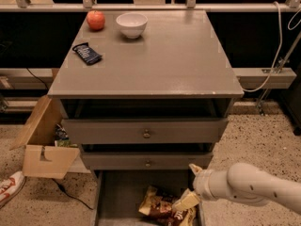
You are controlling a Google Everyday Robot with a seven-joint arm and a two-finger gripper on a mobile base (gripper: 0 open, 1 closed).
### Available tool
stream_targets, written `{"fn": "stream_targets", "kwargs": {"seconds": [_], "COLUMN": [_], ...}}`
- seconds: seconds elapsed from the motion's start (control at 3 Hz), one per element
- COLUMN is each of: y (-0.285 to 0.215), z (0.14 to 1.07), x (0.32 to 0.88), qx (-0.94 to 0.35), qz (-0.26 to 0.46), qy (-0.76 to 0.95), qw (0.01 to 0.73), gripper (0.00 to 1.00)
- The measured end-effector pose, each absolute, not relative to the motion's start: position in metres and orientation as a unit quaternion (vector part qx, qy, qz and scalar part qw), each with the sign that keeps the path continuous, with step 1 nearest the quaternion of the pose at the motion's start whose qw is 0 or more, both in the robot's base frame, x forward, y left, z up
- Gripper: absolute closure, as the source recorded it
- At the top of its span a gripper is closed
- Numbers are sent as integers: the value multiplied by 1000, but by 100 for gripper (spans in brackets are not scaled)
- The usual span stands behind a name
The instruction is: Pick brown chip bag from bottom drawer and place on counter
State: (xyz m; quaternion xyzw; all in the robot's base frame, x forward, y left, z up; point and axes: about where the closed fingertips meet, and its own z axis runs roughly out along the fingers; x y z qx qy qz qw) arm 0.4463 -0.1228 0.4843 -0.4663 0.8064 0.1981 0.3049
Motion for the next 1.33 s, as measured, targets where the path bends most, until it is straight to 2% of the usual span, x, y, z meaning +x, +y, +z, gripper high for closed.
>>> {"fn": "stream_targets", "kwargs": {"seconds": [0.33, 0.67, 1.33], "y": [-125, -110, -107], "z": [450, 404, 388], "x": [455, 460, 463], "qx": [-457, -454, -450], "qz": [186, 215, 226], "qy": [813, 811, 813], "qw": [310, 298, 293], "gripper": [0, 0, 0]}}
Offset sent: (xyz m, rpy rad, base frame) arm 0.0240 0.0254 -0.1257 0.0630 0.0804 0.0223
